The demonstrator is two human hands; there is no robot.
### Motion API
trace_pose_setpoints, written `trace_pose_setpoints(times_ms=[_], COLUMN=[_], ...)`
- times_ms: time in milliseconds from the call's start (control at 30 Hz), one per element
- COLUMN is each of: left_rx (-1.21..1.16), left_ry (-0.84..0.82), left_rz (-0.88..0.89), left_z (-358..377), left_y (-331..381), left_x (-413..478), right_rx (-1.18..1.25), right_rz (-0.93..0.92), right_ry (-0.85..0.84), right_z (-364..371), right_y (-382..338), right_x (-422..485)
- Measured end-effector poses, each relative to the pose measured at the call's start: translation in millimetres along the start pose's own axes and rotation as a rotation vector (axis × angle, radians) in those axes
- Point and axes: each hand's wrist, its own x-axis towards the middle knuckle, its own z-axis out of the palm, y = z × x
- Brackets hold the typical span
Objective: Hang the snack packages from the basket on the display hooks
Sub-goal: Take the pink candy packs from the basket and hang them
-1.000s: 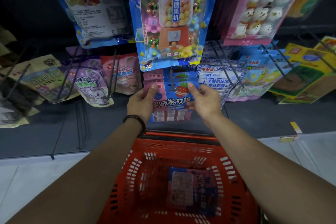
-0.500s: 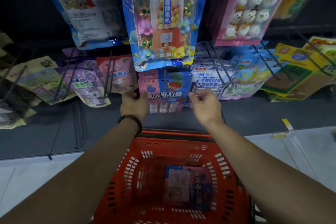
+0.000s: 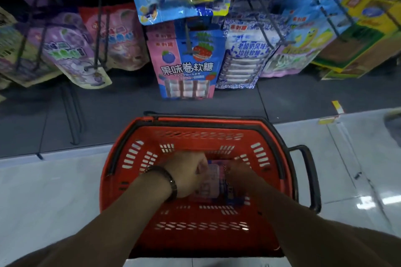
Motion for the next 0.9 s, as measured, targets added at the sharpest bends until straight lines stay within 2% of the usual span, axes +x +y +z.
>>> trace_pose_setpoints(times_ms=[33,133,267,367,500,700,900], left_rx=[0.068,0.144,0.165,0.206,0.262,0.246,0.265], left_ry=[-0.09,-0.257,-0.242,-0.215,-0.22,-0.207,-0.231], left_rz=[0.006,0.029,0.005,-0.032,-0.069,-0.054,-0.075], left_z=[2.9,4.6,-0.1,-6.9,-11.0,-13.7,-23.8], left_y=[1.7,10.9,9.9,5.6,0.6,3.4,5.7], left_x=[6.1,18.6,22.0,22.7,21.8,25.5,25.0], right_rx=[-0.048,-0.12,-0.059,0.03,0.011,-0.144,-0.392], right_rz=[-0.037,0.05,0.137,0.111,0.118,0.133,-0.016], right_ry=[0.027,-0.102,-0.059,-0.044,-0.065,-0.026,-0.12], right_z=[5.0,15.6,27.2,55.0,38.4,21.5,-8.2], right_y=[5.2,12.9,18.8,42.6,21.4,4.8,-17.3], right_x=[5.6,20.3,50.5,90.2,81.6,73.9,46.6])
